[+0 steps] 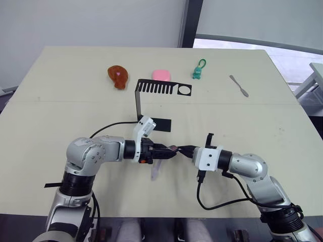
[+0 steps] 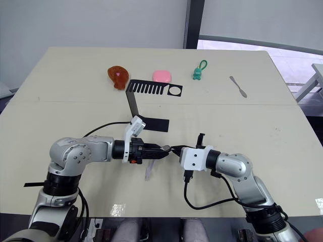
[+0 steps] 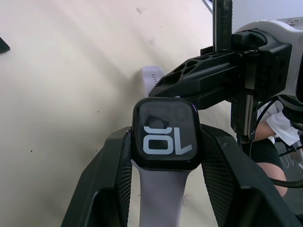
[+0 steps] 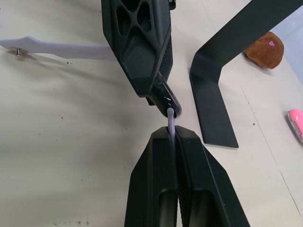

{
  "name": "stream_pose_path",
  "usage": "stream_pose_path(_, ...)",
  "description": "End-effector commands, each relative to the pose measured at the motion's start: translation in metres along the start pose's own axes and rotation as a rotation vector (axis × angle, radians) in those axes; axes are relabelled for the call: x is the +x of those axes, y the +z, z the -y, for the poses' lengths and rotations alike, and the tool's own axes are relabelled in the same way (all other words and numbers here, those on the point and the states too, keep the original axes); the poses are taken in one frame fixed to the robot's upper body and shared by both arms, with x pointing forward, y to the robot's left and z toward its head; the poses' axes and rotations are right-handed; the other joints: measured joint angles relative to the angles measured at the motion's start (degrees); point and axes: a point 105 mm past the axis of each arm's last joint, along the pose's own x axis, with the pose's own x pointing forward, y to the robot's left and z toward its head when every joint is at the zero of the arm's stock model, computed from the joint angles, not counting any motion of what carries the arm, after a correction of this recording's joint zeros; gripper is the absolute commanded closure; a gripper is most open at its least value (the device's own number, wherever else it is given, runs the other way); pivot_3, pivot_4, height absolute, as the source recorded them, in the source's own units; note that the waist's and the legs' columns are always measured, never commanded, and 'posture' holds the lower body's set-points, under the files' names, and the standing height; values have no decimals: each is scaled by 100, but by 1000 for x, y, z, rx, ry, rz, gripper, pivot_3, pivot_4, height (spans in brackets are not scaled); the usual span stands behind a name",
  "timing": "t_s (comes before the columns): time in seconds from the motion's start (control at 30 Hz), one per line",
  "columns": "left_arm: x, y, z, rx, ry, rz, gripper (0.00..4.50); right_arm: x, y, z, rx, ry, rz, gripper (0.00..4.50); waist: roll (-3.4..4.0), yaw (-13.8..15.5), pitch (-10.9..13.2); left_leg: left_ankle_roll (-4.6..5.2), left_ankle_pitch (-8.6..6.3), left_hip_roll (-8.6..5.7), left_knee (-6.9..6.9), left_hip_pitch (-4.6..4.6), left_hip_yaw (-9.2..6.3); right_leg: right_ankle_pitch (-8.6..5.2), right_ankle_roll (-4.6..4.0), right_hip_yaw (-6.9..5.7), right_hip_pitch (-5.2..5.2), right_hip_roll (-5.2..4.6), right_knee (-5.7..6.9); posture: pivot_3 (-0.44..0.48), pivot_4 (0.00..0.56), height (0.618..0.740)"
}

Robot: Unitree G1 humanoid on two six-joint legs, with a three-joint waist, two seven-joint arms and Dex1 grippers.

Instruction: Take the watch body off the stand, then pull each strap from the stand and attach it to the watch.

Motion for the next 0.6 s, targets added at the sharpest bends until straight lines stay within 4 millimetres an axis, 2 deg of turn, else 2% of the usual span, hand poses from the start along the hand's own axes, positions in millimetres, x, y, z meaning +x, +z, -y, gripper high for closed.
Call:
stream_pose_path(0.03, 16, 0, 25, 47, -119, -23, 2903, 8, 32, 5, -55, -23, 134, 4500, 0, -1, 0, 0, 0, 0, 0, 0, 0, 0, 0, 0, 0, 0, 0, 0, 150, 740)
stream_pose_path(0.3, 13, -1, 19, 52, -83, -15, 2903, 0, 31, 6, -48, -23, 119, 4500, 0, 0, 0, 0, 0, 0, 0, 0, 0, 0, 0, 0, 0, 0, 0, 0, 150, 740)
stream_pose_path(0.37, 12, 0, 17, 55, -77, -11, 2903, -3, 28, 8, -2, -39, 110, 4500, 0, 3, 0, 0, 0, 0, 0, 0, 0, 0, 0, 0, 0, 0, 0, 0, 150, 740)
stream_pose_path(0.47, 8, 2, 18, 75, -84, 11, 2903, -12, 19, 0, 12, 13, 63, 3589, 0, 4, 0, 0, 0, 0, -1, 0, 0, 0, 0, 0, 0, 0, 0, 0, 150, 740)
stream_pose_path(0.6, -5, 4, 19, 131, -108, 56, 2903, -34, 3, -4, -4, 52, -19, 1552, 0, 5, 0, 0, 0, -2, -1, -1, 0, 0, 0, 0, 1, -2, -2, 0, 150, 740)
